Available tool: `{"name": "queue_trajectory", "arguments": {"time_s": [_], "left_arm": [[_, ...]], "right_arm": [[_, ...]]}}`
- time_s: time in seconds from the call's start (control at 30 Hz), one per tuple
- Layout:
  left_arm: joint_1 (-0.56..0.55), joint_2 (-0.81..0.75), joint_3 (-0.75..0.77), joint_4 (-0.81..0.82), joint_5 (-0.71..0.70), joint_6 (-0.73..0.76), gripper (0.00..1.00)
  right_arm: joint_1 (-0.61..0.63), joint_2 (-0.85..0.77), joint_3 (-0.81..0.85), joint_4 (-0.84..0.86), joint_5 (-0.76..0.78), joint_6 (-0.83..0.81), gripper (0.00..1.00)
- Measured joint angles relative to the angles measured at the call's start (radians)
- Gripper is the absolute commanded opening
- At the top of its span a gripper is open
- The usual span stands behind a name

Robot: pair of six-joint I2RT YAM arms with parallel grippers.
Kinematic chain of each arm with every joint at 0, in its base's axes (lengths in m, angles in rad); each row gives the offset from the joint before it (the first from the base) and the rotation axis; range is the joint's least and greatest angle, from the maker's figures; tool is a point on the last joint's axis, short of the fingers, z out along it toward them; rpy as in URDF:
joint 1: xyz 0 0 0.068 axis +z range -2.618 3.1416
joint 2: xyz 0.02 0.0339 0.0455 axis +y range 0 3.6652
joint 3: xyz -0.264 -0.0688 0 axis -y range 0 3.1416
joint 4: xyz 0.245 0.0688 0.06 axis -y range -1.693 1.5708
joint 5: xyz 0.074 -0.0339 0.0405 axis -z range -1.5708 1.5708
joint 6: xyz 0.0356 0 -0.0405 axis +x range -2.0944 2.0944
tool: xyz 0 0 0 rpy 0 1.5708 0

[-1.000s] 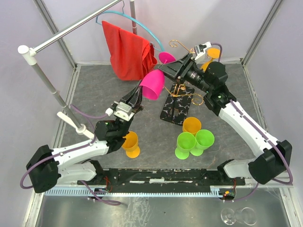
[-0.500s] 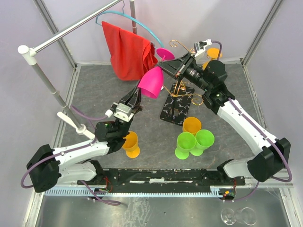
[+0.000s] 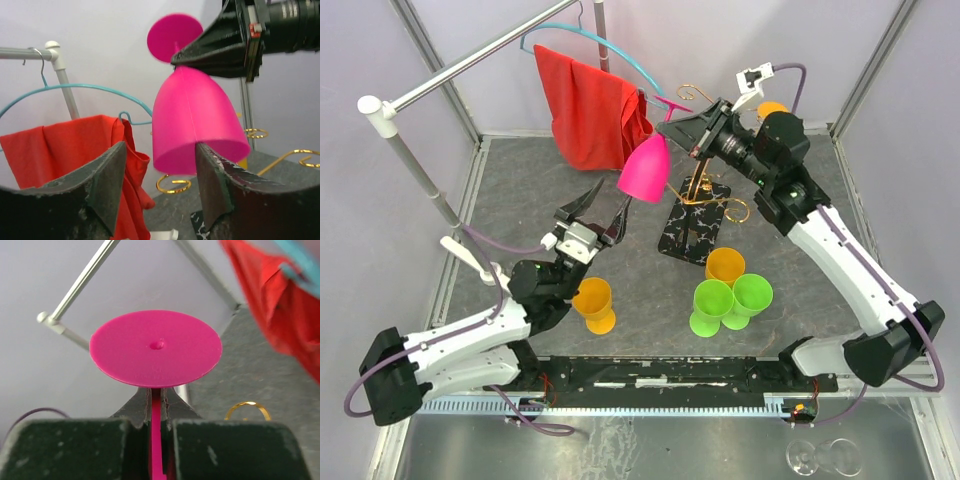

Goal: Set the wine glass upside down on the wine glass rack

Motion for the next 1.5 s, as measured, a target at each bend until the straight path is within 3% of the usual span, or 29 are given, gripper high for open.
{"name": "queue_trajectory", "arguments": {"time_s": [0.37,0.53,0.7,1.03,1.23,1.5], "left_arm": [[-0.002,-0.167,-0.072,-0.315,-0.047,-0.064,0.78],[-0.002,-0.180,-0.063,-0.436,-0.100,-0.076,0.78],[-0.002,-0.180,-0.060,-0.484,-0.117,-0.076,0.79],[-0.002,-0.178,-0.060,-0.495,-0.125,-0.076,0.80],[-0.002,-0.178,-0.060,-0.488,-0.142,-0.076,0.81],[-0.002,-0.178,-0.073,-0.460,-0.158,-0.076,0.82]], "right_arm": [[-0.005,-0.077,0.186,-0.362,0.396,-0.555,0.01],[-0.040,-0.148,0.157,-0.465,0.618,-0.772,0.01],[-0.144,-0.270,0.020,-0.517,0.735,-0.878,0.01],[-0.254,-0.385,-0.294,-0.471,0.695,-0.924,0.01],[-0.255,-0.460,-0.557,-0.279,0.555,-0.962,0.01],[-0.255,-0.493,-0.663,-0.066,0.452,-0.991,0.01]]}}
